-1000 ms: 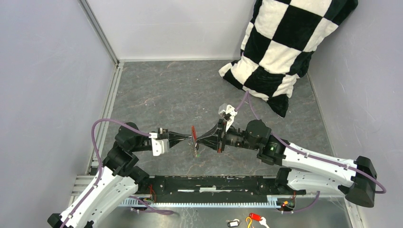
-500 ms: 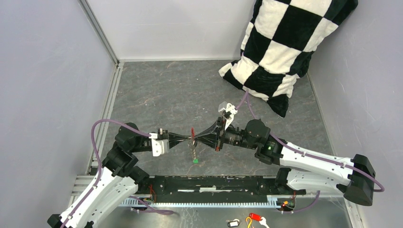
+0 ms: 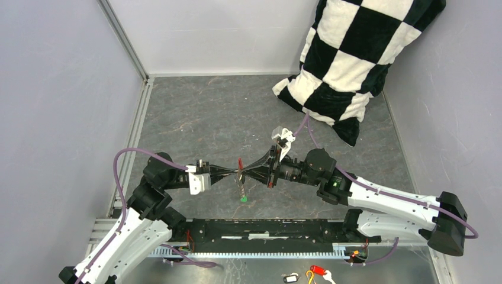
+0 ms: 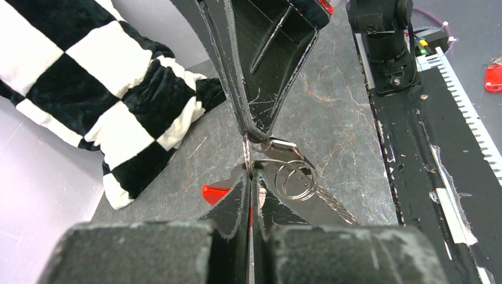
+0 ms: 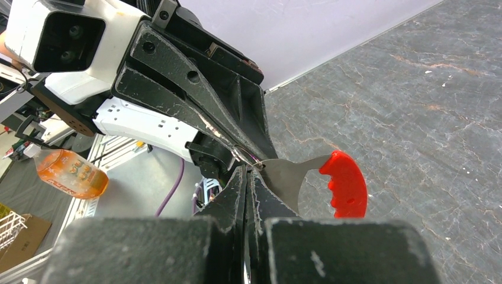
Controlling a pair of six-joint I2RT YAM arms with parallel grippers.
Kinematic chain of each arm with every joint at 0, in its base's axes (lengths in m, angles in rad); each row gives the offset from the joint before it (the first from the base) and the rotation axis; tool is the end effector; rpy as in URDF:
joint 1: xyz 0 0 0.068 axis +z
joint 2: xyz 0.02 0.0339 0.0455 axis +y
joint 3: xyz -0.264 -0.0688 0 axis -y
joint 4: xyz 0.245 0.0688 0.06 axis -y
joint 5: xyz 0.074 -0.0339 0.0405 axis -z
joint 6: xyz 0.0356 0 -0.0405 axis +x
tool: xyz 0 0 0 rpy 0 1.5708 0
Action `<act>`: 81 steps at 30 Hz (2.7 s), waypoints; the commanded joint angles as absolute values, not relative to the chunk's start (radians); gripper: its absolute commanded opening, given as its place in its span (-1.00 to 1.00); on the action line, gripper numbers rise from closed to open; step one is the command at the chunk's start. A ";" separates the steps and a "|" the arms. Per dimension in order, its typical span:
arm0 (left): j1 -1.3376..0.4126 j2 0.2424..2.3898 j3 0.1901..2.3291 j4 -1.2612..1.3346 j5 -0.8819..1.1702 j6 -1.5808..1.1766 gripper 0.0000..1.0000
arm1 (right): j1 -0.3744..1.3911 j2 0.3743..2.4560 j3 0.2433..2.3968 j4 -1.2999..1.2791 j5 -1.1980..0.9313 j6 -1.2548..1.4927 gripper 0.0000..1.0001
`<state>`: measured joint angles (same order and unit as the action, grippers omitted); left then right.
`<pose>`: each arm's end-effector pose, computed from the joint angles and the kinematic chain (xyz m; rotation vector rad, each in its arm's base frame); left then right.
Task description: Put the keys on the keyring
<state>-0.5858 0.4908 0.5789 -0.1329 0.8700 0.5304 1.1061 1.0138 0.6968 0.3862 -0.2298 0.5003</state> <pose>0.0873 -0.0906 0.3149 1.3673 0.9246 -0.7406 0.1005 0.2185 0.3257 -0.6983 1.5389 1.4278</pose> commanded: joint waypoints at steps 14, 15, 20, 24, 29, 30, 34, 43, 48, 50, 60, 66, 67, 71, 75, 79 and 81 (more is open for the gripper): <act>-0.586 0.466 0.615 -0.166 0.919 0.640 -0.96 | 1.109 0.988 0.693 0.432 -0.173 0.511 -1.00; -0.586 0.468 0.615 -0.169 0.918 0.644 -0.96 | 1.108 0.988 0.691 0.437 -0.175 0.512 -1.00; -0.586 0.475 0.617 -0.178 0.917 0.650 -0.96 | 1.109 0.997 0.691 0.450 -0.193 0.517 -1.00; -0.586 0.480 0.621 -0.196 0.920 0.671 -0.96 | 1.110 1.004 0.693 0.453 -0.201 0.519 -1.00; -0.586 0.481 0.624 -0.200 0.917 0.674 -0.96 | 1.108 1.011 0.697 0.456 -0.210 0.519 -1.00; -0.586 0.481 0.623 -0.201 0.917 0.673 -0.96 | 1.109 1.014 0.698 0.457 -0.214 0.519 -1.00; -0.586 0.490 0.629 -0.201 0.897 0.662 -0.96 | 1.109 1.020 0.699 0.456 -0.224 0.523 -1.00; -0.586 0.511 0.634 -0.125 0.800 0.471 -0.96 | 1.109 0.952 0.661 0.395 -0.146 0.521 -1.00; -0.586 0.505 0.626 -0.120 0.802 0.450 -0.96 | 1.109 0.934 0.645 0.391 -0.141 0.527 -0.99; -0.586 0.505 0.625 -0.117 0.804 0.447 -0.96 | 1.109 0.951 0.651 0.400 -0.166 0.530 -1.00; -0.586 0.491 0.613 -0.114 0.823 0.487 -0.96 | 1.108 1.012 0.693 0.441 -0.207 0.530 -1.00; -0.586 0.489 0.612 -0.130 0.827 0.509 -0.96 | 1.108 1.016 0.690 0.469 -0.220 0.537 -1.00; -0.586 0.489 0.612 -0.131 0.826 0.510 -0.95 | 1.110 1.015 0.689 0.473 -0.222 0.540 -0.99; -0.586 0.489 0.610 -0.130 0.828 0.510 -0.96 | 1.108 1.017 0.687 0.480 -0.225 0.542 -1.00; -0.586 0.485 0.609 -0.132 0.836 0.516 -0.96 | 1.109 1.022 0.688 0.487 -0.224 0.544 -1.00; -0.586 0.479 0.608 -0.148 0.846 0.542 -0.96 | 1.109 1.023 0.686 0.501 -0.218 0.547 -1.00; -0.586 0.477 0.609 -0.152 0.847 0.548 -0.96 | 1.109 1.026 0.687 0.503 -0.217 0.546 -1.00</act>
